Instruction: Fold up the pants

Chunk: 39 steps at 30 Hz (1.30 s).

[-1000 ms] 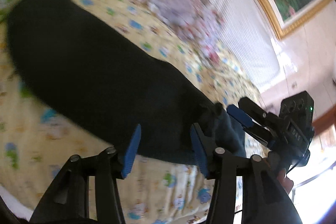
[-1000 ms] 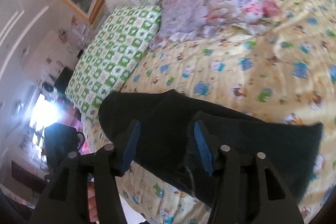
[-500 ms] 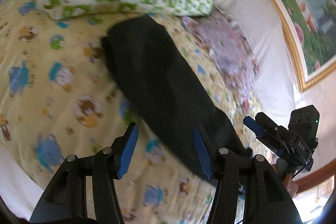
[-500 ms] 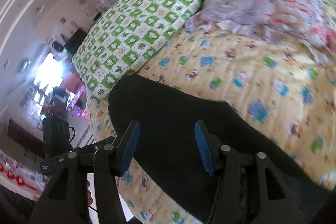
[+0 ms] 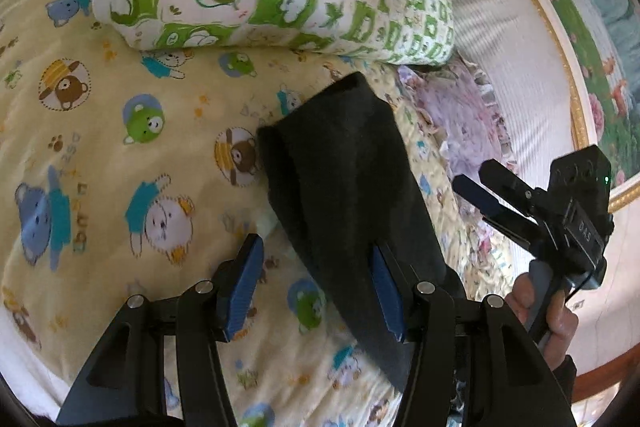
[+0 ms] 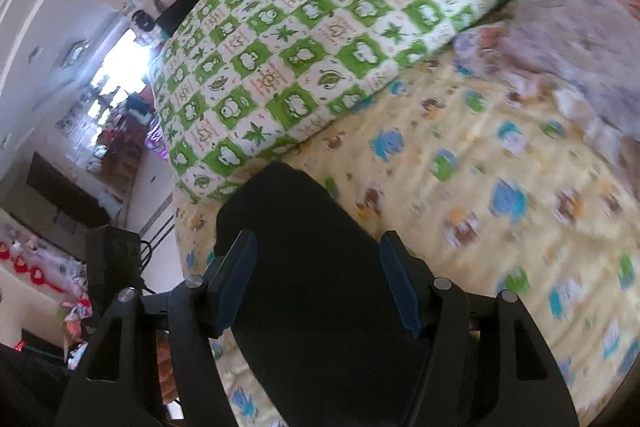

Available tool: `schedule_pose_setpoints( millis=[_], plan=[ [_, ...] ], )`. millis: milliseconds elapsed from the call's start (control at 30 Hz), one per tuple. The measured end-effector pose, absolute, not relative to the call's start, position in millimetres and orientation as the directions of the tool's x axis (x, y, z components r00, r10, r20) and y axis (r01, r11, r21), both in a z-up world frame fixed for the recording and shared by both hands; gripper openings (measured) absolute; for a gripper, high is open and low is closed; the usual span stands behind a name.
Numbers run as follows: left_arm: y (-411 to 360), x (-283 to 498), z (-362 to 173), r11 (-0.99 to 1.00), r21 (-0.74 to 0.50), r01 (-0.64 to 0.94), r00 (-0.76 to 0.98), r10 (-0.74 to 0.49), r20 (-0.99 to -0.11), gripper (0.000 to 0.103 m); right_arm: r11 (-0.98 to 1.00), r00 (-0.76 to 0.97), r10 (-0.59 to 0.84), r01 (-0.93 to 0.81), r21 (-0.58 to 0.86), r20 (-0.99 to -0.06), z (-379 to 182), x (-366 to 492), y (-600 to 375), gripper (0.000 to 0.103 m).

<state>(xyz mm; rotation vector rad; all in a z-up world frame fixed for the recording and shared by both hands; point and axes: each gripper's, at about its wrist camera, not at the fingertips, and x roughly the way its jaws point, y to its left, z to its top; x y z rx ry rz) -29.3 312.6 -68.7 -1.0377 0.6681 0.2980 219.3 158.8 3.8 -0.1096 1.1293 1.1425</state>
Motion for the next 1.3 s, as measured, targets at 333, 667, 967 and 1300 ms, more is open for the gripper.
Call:
schedule_pose_setpoints(
  millis=[333, 667, 967, 1300],
  plan=[
    [323, -11, -73, 0.471, -0.695, -0.544, 0.767, -0.057, -0.639, 0.054, 0.356, -0.151, 0.566, -0.842, 0.406, -0.810, -17, 236, 223, 0.065],
    [326, -8, -75, 0.458, -0.718, -0.525, 0.792, -0.048, -0.609, 0.025, 0.322, -0.169, 0.510, -0.872, 0.369, -0.844, -43, 223, 254, 0.033],
    [299, -6, -35, 0.518, -0.733, -0.441, 0.837, -0.056, -0.544, 0.017, 0.339, -0.119, 0.644, -0.841, 0.422, -0.755, 2, 215, 205, 0.027],
    [219, 11, 21, 0.645, -0.706, -0.292, 0.865, -0.138, -0.483, 0.017, 0.368, -0.044, 0.783, -0.771, 0.520, -0.620, 50, 207, 98, 0.026]
  ],
)
